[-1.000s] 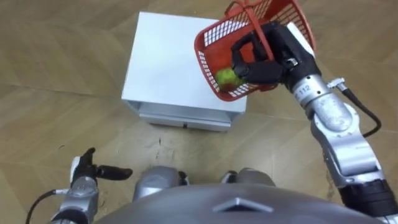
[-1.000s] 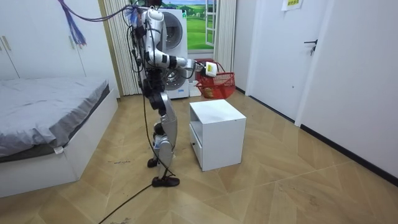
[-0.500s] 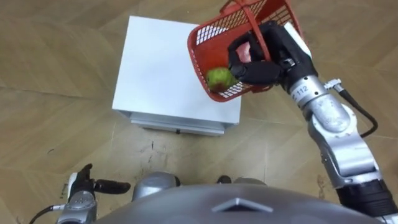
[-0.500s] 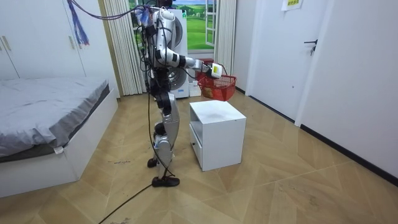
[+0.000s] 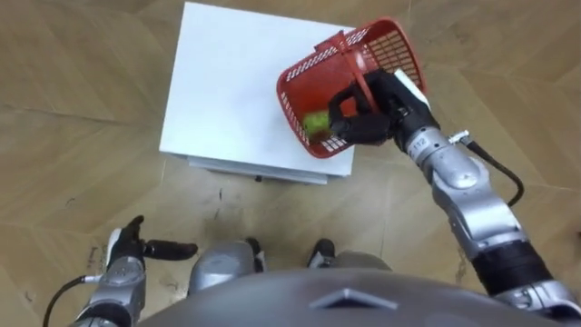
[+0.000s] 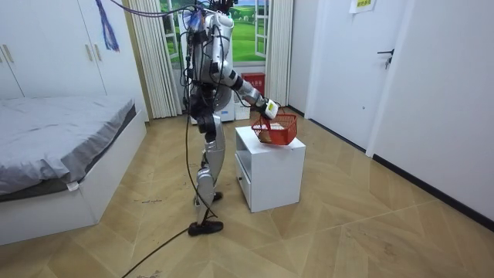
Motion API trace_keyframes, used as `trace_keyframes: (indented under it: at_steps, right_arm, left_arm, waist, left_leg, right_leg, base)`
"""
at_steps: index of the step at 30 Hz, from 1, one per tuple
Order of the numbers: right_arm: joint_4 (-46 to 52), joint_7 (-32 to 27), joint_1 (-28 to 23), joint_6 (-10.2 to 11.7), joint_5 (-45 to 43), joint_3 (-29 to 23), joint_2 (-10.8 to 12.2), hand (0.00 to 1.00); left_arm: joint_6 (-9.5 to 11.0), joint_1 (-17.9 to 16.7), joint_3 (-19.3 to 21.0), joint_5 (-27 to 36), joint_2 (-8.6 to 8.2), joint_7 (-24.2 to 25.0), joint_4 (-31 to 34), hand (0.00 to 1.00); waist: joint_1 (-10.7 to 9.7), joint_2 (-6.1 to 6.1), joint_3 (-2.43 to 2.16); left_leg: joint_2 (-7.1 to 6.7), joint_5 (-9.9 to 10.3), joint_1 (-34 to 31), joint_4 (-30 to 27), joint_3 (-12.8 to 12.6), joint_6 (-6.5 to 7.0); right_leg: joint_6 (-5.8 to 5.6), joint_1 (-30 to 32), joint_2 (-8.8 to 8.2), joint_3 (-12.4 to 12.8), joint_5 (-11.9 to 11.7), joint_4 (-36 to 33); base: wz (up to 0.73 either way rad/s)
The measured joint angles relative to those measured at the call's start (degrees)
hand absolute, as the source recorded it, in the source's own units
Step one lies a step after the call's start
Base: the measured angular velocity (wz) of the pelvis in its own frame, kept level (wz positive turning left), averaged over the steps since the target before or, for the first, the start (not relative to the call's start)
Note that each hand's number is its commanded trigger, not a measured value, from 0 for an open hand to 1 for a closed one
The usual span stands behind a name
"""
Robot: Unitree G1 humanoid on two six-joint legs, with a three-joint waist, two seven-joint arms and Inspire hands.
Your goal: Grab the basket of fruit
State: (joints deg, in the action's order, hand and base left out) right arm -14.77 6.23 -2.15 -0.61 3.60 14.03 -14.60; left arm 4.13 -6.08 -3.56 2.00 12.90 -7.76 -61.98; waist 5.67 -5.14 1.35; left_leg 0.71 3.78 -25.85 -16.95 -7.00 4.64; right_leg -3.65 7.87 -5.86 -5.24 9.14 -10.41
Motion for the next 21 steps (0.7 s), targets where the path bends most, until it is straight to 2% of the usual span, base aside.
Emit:
trace_keyframes:
  at_steps: [1,2,3,5,6,7,8,13,15,18,21]
  right_arm:
    - [-0.6,-0.2,-0.1,-0.4,-0.8,-0.2,0.8,1.00]
    - [-0.1,0.2,-0.4,-0.6,-1.8,0.1,1.6,1.00]
    - [0.6,1.0,-0.4,-0.5,-2.1,0.4,1.6,1.00]
    - [2.3,1.0,-0.4,-0.4,-2.3,0.4,1.6,1.00]
    - [2.5,1.2,-0.7,0.2,-2.2,0.5,1.6,0.58]
    - [2.5,1.6,-0.4,0.2,-2.2,0.5,1.5,0.00]
    - [2.2,2.1,0.1,0.2,-1.8,0.5,1.4,0.00]
    - [1.0,5.3,-2.7,0.2,-1.4,0.6,1.4,0.00]
    - [0.3,6.0,-2.9,0.2,-1.4,0.6,1.5,0.00]
    - [-0.1,6.6,-3.1,0.2,-1.4,0.6,2.1,0.00]
    - [-0.3,6.7,-3.2,0.0,-1.4,0.6,2.2,0.00]
  left_arm:
    - [0.2,-0.2,-0.1,-0.5,0.55,-0.1,-0.4,0.00]
    - [0.0,-0.4,-0.3,-0.9,1.06,-0.4,-1.6,0.00]
    - [-0.4,-0.7,-1.1,-2.4,1.05,-0.5,-2.8,0.00]
    - [-1.3,-1.8,-1.2,-4.5,0.92,-0.5,-3.3,0.00]
    - [-1.7,-2.2,-1.2,-5.4,0.95,-0.5,-3.5,0.00]
    - [-1.7,-2.3,-1.2,-5.6,0.88,-0.5,-3.8,0.00]
    - [-1.9,-2.3,-1.2,-5.6,0.59,-0.4,-4.0,0.00]
    - [-2.8,-2.4,-1.2,-6.6,0.21,0.0,-4.1,0.00]
    - [-2.9,-2.5,-1.2,-6.6,0.22,0.6,-3.3,0.00]
    - [-2.8,-2.5,-1.2,-6.6,0.20,0.7,-2.7,0.00]
    - [-2.8,-2.5,-1.2,-6.6,0.17,0.7,-2.7,0.00]
  waist:
    - [1.3,-1.51,-0.36]
    - [2.4,-2.05,-0.31]
    - [2.9,-1.62,-0.07]
    - [3.4,-1.47,-0.06]
    - [3.2,-1.57,-0.13]
    - [3.3,-1.46,-0.05]
    - [3.3,-0.98,0.22]
    - [2.8,-0.87,0.10]
    - [2.5,-1.37,-0.24]
    - [2.3,-2.12,-0.61]
    - [2.4,-2.40,-0.75]
  left_leg:
    - [-0.20,-0.1,-0.5,-1.7,-1.5,-0.95]
    - [-0.24,-0.2,-0.5,-1.7,-1.5,-0.81]
    - [-0.20,-0.2,0.3,-1.2,-0.5,-0.80]
    - [-0.43,-0.1,1.4,-0.1,-0.5,-0.80]
    - [-0.46,-0.1,1.6,0.5,-0.5,-0.86]
    - [-0.41,-0.1,1.6,0.7,-0.4,-0.94]
    - [-0.20,-0.4,1.5,0.8,0.1,-1.29]
    - [-0.11,-1.3,1.3,1.3,1.9,-2.47]
    - [-0.07,-1.7,0.8,1.2,2.3,-2.64]
    - [-0.13,-1.9,0.5,0.9,2.3,-2.42]
    - [-0.11,-1.6,0.5,0.3,2.3,-2.39]
  right_leg:
    - [-0.98,0.9,-0.71,-0.1,1.4,-0.9]
    - [-1.63,1.3,-0.92,-3.4,1.6,-1.2]
    - [-1.61,1.1,-0.88,-6.1,1.4,-0.9]
    - [-1.27,1.0,-1.02,-7.6,-0.1,0.2]
    - [-1.13,0.6,-0.67,-8.5,0.0,0.7]
    - [-0.95,0.6,-0.26,-8.8,0.2,0.8]
    - [-0.88,0.7,0.12,-9.2,0.2,0.5]
    - [-0.21,1.4,0.83,-10.8,0.8,-0.6]
    - [-0.67,1.9,0.78,-11.3,1.8,-1.3]
    - [-0.16,2.3,0.78,-11.6,1.9,-2.3]
    - [0.01,2.0,0.83,-11.6,2.0,-2.7]
  base:
    - [0.08]
    - [0.00]
    - [0.03]
    - [0.05]
    - [0.05]
    - [0.09]
    - [0.07]
    - [0.11]
    - [0.10]
    - [0.09]
    - [0.04]
